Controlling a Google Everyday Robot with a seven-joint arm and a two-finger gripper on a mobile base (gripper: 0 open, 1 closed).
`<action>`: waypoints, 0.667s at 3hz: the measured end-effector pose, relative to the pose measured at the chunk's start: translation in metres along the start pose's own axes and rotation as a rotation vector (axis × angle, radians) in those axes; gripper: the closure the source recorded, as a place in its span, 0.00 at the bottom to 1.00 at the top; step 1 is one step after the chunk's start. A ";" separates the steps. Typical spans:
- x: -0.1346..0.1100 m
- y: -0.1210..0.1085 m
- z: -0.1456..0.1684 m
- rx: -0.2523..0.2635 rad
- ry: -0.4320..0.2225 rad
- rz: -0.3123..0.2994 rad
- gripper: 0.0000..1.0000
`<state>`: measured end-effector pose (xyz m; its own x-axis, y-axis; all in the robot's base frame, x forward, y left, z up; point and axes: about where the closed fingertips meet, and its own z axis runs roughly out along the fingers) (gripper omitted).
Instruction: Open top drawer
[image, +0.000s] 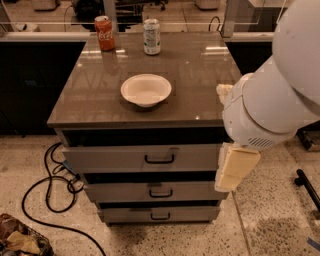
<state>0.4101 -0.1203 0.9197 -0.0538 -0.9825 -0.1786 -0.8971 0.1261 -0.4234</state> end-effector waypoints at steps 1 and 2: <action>0.000 0.001 0.002 -0.002 -0.004 0.002 0.00; -0.002 0.010 0.019 -0.027 -0.035 0.025 0.00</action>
Offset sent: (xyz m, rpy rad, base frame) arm 0.0005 0.0067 -0.0518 0.0921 0.0719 -0.0124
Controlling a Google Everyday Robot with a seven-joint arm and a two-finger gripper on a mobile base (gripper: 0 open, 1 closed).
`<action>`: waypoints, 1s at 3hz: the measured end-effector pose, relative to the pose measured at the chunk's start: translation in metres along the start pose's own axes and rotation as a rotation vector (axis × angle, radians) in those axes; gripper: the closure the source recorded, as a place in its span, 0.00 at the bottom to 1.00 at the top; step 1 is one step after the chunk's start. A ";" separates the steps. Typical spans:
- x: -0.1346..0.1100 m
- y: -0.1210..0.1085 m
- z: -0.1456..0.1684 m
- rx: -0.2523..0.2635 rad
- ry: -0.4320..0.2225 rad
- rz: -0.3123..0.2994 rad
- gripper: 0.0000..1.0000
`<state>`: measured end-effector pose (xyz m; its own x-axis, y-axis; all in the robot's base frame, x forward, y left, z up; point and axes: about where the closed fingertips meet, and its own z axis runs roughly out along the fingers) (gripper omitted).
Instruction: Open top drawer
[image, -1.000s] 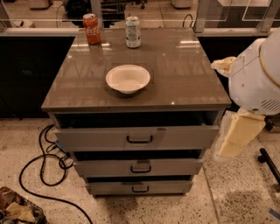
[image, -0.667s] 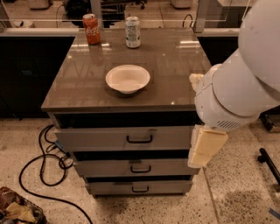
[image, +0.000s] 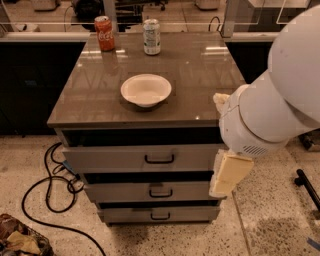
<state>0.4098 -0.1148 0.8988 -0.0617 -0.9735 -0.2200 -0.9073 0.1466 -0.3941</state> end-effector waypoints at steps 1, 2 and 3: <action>0.007 0.023 0.034 -0.050 -0.013 0.061 0.00; 0.013 0.043 0.065 -0.100 0.006 0.080 0.00; 0.013 0.050 0.091 -0.129 0.026 0.067 0.00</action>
Offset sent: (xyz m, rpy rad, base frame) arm -0.0209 0.0047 -0.1215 0.0239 0.1777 -0.0716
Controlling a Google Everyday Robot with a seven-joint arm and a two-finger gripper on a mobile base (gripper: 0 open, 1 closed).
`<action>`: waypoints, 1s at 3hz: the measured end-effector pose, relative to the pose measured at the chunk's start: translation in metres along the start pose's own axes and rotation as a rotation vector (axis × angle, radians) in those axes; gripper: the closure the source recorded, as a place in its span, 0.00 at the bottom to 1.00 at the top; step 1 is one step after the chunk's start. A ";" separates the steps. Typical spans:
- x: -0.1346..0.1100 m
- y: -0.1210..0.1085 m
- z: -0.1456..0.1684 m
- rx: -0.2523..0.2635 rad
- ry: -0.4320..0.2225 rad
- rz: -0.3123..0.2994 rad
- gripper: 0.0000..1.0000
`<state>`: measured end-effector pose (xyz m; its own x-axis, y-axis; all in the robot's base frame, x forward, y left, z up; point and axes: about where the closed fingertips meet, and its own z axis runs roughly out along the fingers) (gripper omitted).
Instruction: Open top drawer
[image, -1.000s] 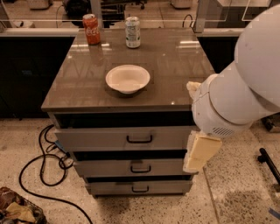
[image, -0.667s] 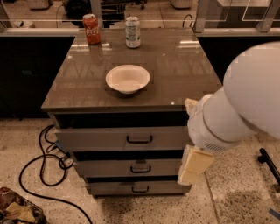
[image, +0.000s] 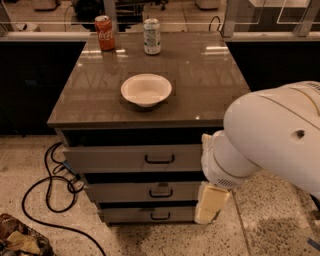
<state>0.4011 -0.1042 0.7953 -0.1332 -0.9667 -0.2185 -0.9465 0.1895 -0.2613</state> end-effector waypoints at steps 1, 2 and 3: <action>-0.007 -0.015 0.042 0.019 0.042 -0.054 0.00; -0.007 -0.015 0.042 0.019 0.042 -0.054 0.00; -0.007 -0.018 0.050 0.002 0.075 -0.046 0.00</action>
Offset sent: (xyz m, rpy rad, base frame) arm 0.0409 0.0182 -0.0552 -0.0845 -0.0196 0.0557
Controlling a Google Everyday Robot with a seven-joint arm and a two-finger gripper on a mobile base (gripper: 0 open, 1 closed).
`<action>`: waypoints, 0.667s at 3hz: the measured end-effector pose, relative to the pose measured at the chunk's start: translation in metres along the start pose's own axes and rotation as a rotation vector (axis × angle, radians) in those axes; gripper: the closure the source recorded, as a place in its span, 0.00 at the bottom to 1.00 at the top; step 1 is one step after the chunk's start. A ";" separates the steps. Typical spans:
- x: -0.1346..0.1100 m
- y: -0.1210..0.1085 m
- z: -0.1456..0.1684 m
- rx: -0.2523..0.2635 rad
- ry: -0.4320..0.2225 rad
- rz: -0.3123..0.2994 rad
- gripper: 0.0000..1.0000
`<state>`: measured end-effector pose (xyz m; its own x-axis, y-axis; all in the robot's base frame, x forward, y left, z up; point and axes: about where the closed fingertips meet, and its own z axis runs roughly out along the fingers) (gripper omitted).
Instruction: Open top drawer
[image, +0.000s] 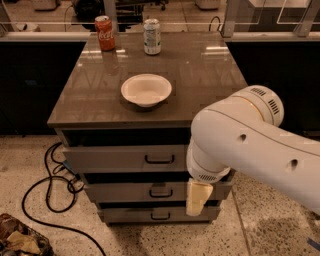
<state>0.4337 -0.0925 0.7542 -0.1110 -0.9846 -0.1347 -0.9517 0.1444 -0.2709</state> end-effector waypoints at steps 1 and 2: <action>-0.001 0.000 0.023 -0.027 0.042 -0.012 0.00; 0.011 0.000 0.043 -0.040 0.069 -0.011 0.00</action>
Offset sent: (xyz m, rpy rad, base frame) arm 0.0161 -0.0178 -0.0663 -0.0909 0.0681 -0.0146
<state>0.4443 -0.0988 0.7120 -0.1191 -0.9907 -0.0653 -0.9634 0.1312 -0.2339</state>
